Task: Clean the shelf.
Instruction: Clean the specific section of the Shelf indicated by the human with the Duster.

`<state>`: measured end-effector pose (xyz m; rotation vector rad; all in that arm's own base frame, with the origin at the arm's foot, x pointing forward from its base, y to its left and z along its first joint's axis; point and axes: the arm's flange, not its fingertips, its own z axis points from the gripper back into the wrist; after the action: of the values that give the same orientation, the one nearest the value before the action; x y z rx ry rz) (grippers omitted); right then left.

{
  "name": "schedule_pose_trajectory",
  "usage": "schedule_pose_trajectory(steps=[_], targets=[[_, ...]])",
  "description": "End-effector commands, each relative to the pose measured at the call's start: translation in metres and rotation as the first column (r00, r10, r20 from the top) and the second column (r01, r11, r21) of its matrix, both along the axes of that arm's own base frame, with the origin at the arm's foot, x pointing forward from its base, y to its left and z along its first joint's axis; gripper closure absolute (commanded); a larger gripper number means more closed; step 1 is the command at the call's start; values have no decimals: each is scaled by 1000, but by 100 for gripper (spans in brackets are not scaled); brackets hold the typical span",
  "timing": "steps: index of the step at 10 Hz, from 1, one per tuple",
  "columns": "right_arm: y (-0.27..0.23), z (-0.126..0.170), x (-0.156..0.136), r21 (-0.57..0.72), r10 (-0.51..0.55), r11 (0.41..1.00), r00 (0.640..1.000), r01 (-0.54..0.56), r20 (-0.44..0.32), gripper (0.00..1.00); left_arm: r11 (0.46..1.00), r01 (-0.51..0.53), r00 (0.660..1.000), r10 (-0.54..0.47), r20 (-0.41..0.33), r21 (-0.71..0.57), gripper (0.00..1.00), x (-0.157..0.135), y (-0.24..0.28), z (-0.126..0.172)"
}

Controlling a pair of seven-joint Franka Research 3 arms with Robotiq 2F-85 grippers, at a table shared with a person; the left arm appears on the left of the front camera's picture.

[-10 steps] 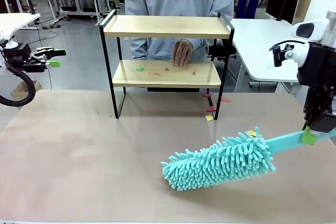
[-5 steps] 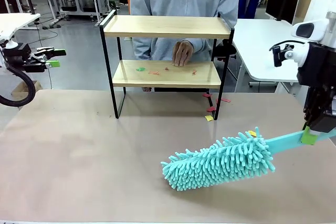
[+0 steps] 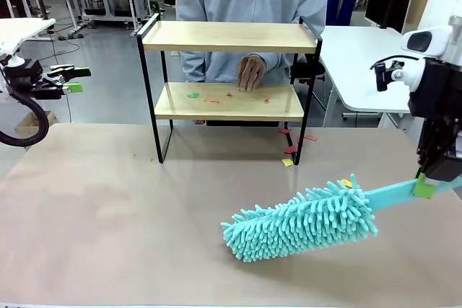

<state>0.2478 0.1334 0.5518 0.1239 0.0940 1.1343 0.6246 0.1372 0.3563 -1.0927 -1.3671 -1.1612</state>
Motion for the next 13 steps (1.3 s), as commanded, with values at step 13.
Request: schedule_pose_trajectory(steps=[13], targets=[[114,26,32,279,-356,924,858,263,369,87,1000,3,1000,-3,6,-2,0,-1,0,2]])
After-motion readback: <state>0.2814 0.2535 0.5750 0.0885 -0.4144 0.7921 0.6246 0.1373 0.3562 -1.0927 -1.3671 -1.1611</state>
